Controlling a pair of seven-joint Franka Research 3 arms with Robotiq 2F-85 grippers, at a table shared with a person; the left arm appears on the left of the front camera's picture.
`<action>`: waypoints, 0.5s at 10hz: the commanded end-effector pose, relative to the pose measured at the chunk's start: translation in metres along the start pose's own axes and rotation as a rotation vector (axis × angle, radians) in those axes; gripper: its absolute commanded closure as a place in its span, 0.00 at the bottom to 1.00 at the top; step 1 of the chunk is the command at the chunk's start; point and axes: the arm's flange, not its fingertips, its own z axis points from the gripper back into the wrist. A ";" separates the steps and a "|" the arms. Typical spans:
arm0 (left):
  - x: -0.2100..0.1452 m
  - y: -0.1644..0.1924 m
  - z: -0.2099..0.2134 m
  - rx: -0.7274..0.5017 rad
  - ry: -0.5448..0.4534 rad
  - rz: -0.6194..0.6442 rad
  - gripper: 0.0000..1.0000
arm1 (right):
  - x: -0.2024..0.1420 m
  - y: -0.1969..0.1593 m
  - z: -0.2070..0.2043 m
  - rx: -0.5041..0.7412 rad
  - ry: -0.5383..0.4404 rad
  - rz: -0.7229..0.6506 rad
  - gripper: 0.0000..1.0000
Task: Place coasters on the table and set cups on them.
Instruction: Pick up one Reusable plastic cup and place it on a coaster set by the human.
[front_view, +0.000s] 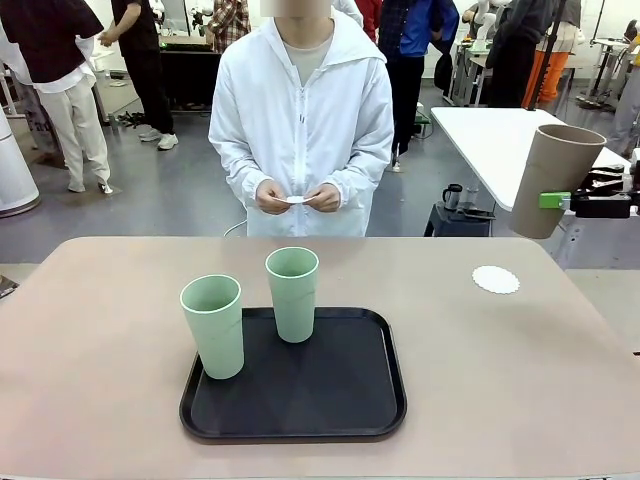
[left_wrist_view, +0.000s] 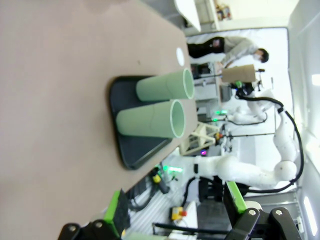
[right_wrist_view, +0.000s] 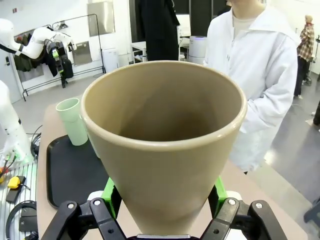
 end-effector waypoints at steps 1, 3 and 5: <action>0.000 -0.001 0.000 -0.011 -0.007 -0.005 0.00 | 0.004 0.003 -0.005 0.003 0.008 0.012 0.17; 0.000 -0.001 0.000 -0.011 -0.007 -0.005 0.00 | 0.004 0.003 -0.005 0.003 0.008 0.012 0.17; 0.000 -0.001 0.000 -0.011 -0.007 -0.005 0.00 | 0.004 0.003 -0.005 0.003 0.008 0.012 0.17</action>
